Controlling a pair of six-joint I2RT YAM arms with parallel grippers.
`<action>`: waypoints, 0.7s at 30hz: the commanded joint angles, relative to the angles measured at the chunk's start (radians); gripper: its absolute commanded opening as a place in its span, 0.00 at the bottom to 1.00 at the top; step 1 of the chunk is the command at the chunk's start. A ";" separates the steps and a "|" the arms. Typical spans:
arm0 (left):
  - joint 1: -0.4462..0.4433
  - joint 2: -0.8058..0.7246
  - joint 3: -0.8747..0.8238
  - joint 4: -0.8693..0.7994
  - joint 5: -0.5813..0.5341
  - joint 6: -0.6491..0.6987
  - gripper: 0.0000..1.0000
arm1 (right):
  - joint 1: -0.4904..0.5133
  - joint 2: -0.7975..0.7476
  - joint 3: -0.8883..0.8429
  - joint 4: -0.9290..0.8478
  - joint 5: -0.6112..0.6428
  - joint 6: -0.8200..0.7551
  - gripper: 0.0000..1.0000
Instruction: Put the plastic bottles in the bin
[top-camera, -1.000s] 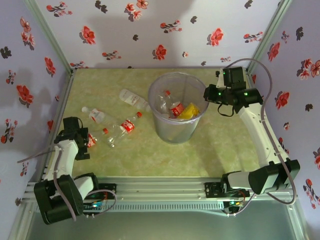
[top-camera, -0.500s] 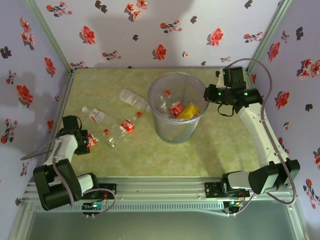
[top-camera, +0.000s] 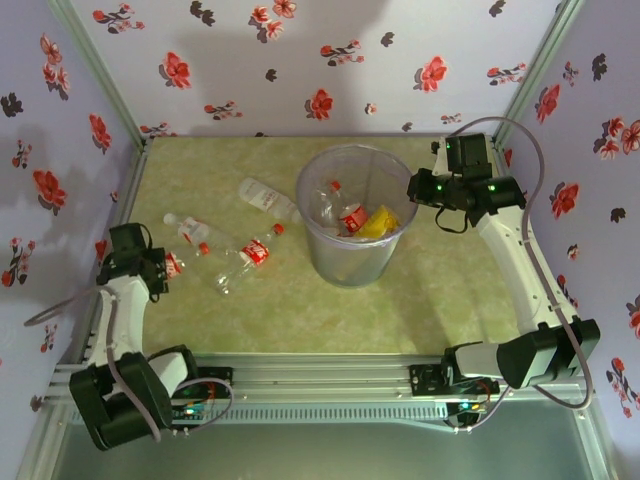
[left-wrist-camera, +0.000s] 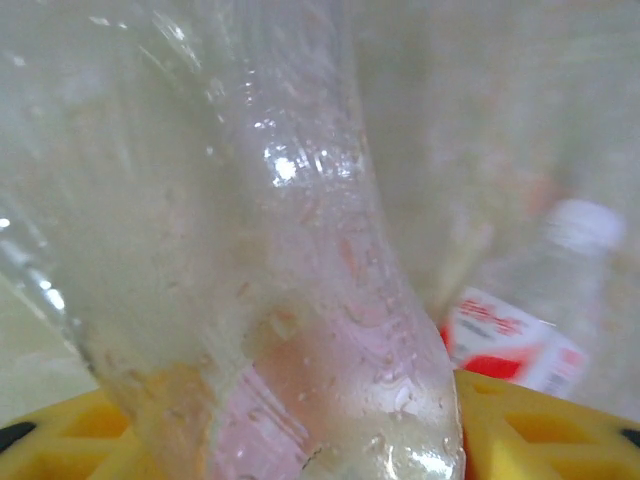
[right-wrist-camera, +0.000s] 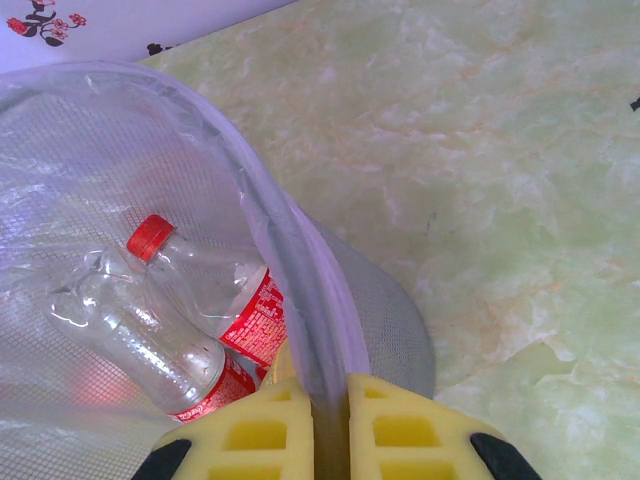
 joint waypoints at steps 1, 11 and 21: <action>0.008 -0.060 0.095 -0.074 -0.022 0.064 0.31 | 0.009 0.029 -0.023 -0.023 -0.017 -0.006 0.03; -0.124 -0.021 0.419 0.000 0.239 0.281 0.00 | 0.030 0.036 -0.030 0.002 -0.034 0.019 0.03; -0.529 0.179 0.829 0.036 0.238 0.517 0.00 | 0.068 0.027 -0.027 0.008 -0.006 0.047 0.02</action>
